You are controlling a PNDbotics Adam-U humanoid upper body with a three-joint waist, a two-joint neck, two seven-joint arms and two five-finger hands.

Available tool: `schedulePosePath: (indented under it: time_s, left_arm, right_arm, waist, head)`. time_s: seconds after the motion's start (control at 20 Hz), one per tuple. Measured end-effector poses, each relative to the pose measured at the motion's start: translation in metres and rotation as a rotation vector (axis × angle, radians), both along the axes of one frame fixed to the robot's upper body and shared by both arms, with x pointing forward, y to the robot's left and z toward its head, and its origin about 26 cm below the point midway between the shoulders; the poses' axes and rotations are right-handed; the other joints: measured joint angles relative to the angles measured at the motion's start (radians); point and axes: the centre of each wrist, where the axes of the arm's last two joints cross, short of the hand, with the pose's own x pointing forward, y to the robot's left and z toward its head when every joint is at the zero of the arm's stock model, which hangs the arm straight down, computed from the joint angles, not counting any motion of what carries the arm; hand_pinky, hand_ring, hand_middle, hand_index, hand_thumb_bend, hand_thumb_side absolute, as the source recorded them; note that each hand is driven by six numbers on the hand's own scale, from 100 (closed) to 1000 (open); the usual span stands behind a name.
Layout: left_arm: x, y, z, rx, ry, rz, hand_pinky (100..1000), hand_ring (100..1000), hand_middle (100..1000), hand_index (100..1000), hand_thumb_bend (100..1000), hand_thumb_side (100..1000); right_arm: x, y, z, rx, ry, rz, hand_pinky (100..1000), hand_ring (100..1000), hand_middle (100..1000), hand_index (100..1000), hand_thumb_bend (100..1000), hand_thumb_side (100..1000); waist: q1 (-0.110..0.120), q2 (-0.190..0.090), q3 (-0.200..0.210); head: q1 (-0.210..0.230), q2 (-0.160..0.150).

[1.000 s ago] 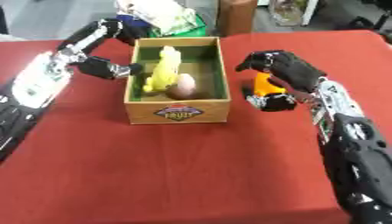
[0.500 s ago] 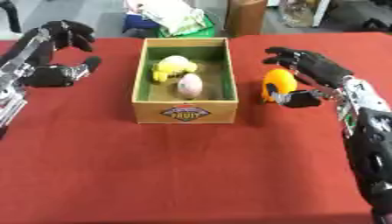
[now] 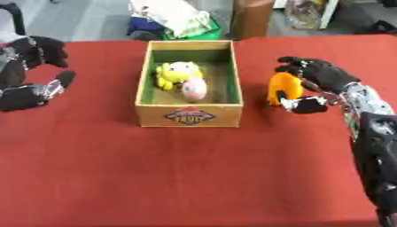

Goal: Pick up objects on the table and place them in the box.

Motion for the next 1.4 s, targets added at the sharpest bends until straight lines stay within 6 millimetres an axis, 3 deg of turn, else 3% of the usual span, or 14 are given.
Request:
schedulePosePath:
  time_s: [0.05, 0.15, 0.2, 0.25, 0.35, 0.5, 0.65, 0.8, 1.1, 1.4]
  left_arm:
    - [-0.002, 0.0, -0.002, -0.007, 0.004, 0.007, 702, 602, 589, 767, 366, 268]
    - [-0.004, 0.001, -0.006, -0.017, 0.011, 0.016, 701, 602, 588, 767, 363, 268]
    - [-0.006, 0.0, -0.007, -0.021, 0.012, 0.019, 701, 602, 588, 767, 360, 269]
    - [-0.007, 0.001, -0.009, -0.024, 0.014, 0.023, 700, 601, 588, 767, 358, 269]
    - [-0.008, 0.0, -0.011, -0.031, 0.017, 0.029, 700, 601, 587, 767, 354, 271]
    - [-0.009, 0.001, -0.013, -0.042, 0.022, 0.039, 699, 600, 586, 766, 350, 271]
    - [-0.01, 0.001, -0.017, -0.056, 0.027, 0.051, 697, 597, 583, 765, 339, 275]
    - [-0.012, 0.001, -0.022, -0.07, 0.041, 0.06, 696, 596, 582, 765, 336, 283]
    - [-0.013, -0.001, -0.03, -0.092, 0.061, 0.067, 693, 594, 580, 765, 330, 292]
    - [-0.013, -0.003, -0.032, -0.109, 0.068, 0.06, 691, 594, 579, 765, 330, 293]
  right_arm:
    - [-0.001, -0.002, -0.003, -0.016, 0.003, -0.023, 760, 813, 893, 904, 115, 614]
    - [-0.002, -0.005, -0.009, -0.041, 0.008, -0.057, 692, 730, 721, 798, 100, 599]
    - [-0.002, -0.005, -0.01, -0.046, 0.001, -0.067, 672, 694, 627, 714, 100, 594]
    - [-0.002, -0.005, -0.01, -0.049, -0.009, -0.075, 651, 638, 513, 561, 100, 582]
    - [-0.002, -0.006, -0.01, -0.045, -0.036, -0.085, 597, 579, 382, 342, 100, 523]
    - [-0.002, -0.006, -0.007, -0.001, -0.096, -0.079, 545, 535, 304, 221, 100, 430]
    - [0.0, -0.004, 0.003, 0.079, -0.167, -0.039, 523, 519, 293, 212, 100, 393]
    - [0.005, 0.007, 0.028, 0.161, -0.238, 0.037, 512, 513, 303, 212, 100, 370]
    - [0.01, 0.054, 0.075, 0.289, -0.289, 0.226, 514, 514, 316, 214, 100, 361]
    - [0.008, 0.1, 0.082, 0.314, -0.239, 0.353, 523, 521, 328, 224, 100, 377]
  waist:
    - [0.0, 0.0, 0.003]
    - [0.0, 0.0, 0.005]
    - [0.0, 0.0, 0.006]
    - [0.0, -0.001, 0.006]
    - [-0.001, -0.004, 0.007]
    - [-0.001, -0.005, 0.011]
    - [-0.001, -0.005, 0.014]
    - [-0.002, -0.007, 0.021]
    - [-0.009, -0.015, 0.048]
    - [-0.012, -0.014, 0.087]
  head:
    - [-0.001, 0.0]
    - [-0.002, 0.0]
    - [-0.004, 0.0]
    - [-0.004, 0.0]
    - [-0.005, 0.0]
    - [-0.005, 0.0]
    - [-0.006, 0.0]
    - [-0.007, 0.0]
    - [-0.023, 0.0]
    - [-0.037, 0.0]
